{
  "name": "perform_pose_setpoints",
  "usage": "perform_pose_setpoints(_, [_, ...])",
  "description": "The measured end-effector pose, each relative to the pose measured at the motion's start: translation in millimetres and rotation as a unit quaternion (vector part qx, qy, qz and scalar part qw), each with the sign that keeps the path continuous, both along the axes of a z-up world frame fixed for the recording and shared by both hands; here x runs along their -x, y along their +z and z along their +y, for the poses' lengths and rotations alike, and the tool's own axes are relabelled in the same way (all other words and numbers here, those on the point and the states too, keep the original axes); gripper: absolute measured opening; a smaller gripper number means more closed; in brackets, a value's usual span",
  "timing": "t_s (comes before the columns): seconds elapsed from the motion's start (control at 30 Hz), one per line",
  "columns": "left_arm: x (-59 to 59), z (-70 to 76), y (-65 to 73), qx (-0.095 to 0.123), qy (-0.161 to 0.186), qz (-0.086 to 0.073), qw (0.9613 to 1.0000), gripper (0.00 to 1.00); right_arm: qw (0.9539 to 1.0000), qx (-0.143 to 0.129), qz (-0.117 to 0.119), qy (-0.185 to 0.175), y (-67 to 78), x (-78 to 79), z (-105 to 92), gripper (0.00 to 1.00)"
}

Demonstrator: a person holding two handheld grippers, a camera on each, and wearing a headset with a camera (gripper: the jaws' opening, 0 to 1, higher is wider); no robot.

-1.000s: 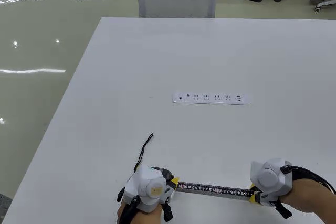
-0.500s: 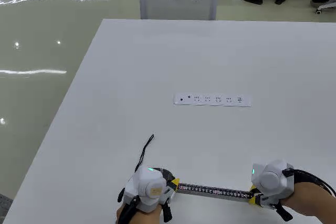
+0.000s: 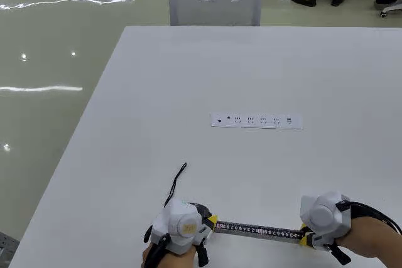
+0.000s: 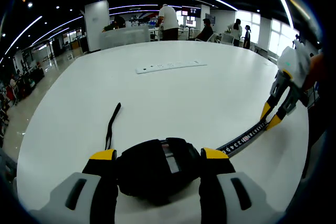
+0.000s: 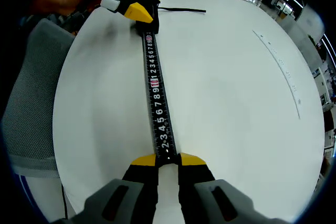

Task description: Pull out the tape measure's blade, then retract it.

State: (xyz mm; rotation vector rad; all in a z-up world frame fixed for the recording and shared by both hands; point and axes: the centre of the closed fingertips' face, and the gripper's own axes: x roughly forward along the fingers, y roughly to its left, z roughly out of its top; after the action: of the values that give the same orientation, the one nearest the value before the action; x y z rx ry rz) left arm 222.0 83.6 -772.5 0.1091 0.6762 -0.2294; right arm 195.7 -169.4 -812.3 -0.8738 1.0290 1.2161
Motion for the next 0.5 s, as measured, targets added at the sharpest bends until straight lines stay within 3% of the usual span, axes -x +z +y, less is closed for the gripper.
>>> perform_pose_setpoints(0.5, [-0.2, 1.0, -4.7, 0.001, -0.004, 0.003, 1.0000, 0.59, 1.0000, 0.003, 0.000, 0.004, 0.9, 0.8, 7.0, 0.13])
